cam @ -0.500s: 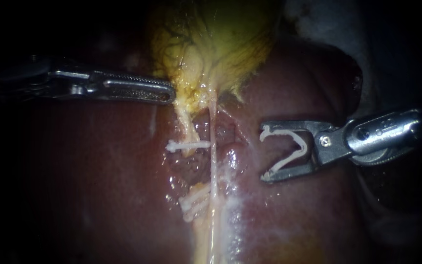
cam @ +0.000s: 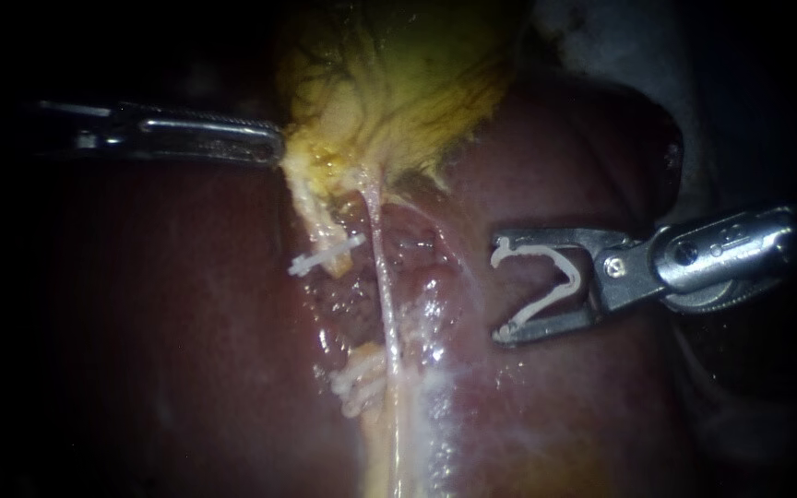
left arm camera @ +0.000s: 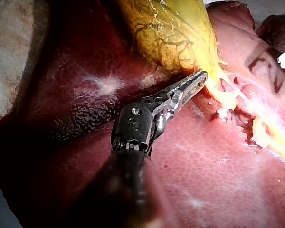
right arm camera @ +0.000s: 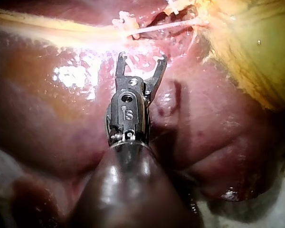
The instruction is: Clipping first clip right tube
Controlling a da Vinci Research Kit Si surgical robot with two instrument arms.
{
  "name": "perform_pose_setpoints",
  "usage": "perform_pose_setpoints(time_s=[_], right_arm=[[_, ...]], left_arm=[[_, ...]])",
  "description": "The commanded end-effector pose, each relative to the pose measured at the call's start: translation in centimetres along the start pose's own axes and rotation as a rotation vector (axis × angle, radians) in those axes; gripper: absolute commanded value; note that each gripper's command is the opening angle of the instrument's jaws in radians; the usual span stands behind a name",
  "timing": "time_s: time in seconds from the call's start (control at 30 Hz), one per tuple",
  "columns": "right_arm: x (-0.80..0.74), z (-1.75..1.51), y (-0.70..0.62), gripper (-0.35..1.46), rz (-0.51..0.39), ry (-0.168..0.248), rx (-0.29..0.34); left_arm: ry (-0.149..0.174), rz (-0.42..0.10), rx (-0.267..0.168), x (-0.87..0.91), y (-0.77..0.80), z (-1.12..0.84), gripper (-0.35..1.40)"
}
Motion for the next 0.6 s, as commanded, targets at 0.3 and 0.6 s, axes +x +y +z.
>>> perform_pose_setpoints(time_s=[0.3, 0.6], right_arm=[[-0.09, 0.25, 0.04, 0.56, 0.100, 0.013, 0.197], [-0.51, 0.73, 0.00, 0.56, 0.275, 0.091, 0.309]], left_arm=[[-0.004, 0.002, -0.003, 0.00, -0.01, 0.03, -0.35], [-0.004, 0.002, -0.003, 0.00, -0.01, 0.03, -0.35]])
